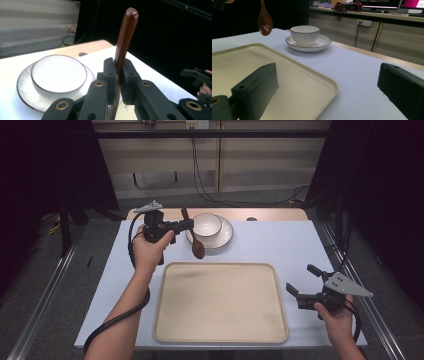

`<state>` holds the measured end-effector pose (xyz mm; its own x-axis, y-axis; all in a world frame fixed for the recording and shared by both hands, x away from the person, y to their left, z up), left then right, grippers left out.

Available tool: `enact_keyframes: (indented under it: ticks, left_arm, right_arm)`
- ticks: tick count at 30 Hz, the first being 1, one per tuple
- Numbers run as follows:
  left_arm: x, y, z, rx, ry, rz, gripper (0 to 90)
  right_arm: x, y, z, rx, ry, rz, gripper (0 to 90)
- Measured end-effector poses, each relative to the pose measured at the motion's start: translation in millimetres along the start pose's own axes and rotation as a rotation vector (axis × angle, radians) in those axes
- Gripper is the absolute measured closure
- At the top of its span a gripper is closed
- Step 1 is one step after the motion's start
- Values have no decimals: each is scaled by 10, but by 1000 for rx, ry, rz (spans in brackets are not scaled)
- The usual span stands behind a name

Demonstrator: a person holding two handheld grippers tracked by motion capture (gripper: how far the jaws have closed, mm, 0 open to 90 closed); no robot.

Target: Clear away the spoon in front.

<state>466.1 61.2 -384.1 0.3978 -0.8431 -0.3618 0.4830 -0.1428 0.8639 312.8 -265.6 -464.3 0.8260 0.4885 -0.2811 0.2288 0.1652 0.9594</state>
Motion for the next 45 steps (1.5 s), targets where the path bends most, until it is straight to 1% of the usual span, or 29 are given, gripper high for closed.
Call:
enact_keyframes:
  ticks: [2, 4, 6, 10, 14, 19, 22, 23, 25, 27, 30, 39, 41, 45]
  left_arm:
    - [-6, -20, 22, -14, -12, -6, 841]
    - [-16, -53, 34, -14, -13, -16, 840]
    - [-27, -84, 46, -19, -24, -25, 841]
    - [-33, -157, 92, -12, -36, -45, 841]
    - [-43, -209, 178, -8, -66, -61, 840]
    - [-61, -261, 255, -4, -85, -84, 841]
    - [-63, -305, 281, 3, -88, -99, 840]
    - [-66, -323, 283, 9, -83, -107, 840]
    - [-70, -345, 300, 6, -88, -108, 840]
    - [-77, -367, 298, 10, -86, -118, 840]
    - [-95, -380, 315, 5, -92, -114, 841]
    - [-148, -441, 381, 19, -107, -125, 841]
    - [-152, -455, 410, 16, -111, -125, 841]
    - [-162, -479, 473, 24, -126, -122, 840]
  right_arm:
    - [-2, 0, 0, -1, 0, -1, 27]
    - [4, 7, -2, -2, 3, 6, 27]
    - [-2, 0, -1, -2, 2, -1, 27]
    - [4, 3, -3, -2, 2, 4, 27]
    - [8, 1, -3, -5, 0, 3, 27]
    - [7, 1, -6, -2, 0, 2, 27]
    - [9, 1, -4, -4, 0, 3, 28]
    - [9, 1, -6, -4, 2, 2, 28]
    - [9, 1, -10, -4, 4, 2, 28]
    - [8, 1, -13, -3, 5, 2, 28]
    - [8, 0, -8, -3, 2, 2, 28]
    - [10, -4, -18, 0, 5, 0, 28]
    - [10, -4, -16, -3, 4, -1, 28]
    - [9, -4, -19, -2, 6, -1, 28]
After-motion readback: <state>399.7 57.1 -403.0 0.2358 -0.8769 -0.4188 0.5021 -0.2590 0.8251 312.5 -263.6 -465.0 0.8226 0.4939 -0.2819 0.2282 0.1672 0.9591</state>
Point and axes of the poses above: each handheld gripper's, and its own axes: x roughly forward along the jaws, y roughly out of its top, z roughly to its right, the point moved 10 cm from there along x, roughly forward along the jaws, and after that the axes turned 5 degrees about -z, right-handed, at the moved point
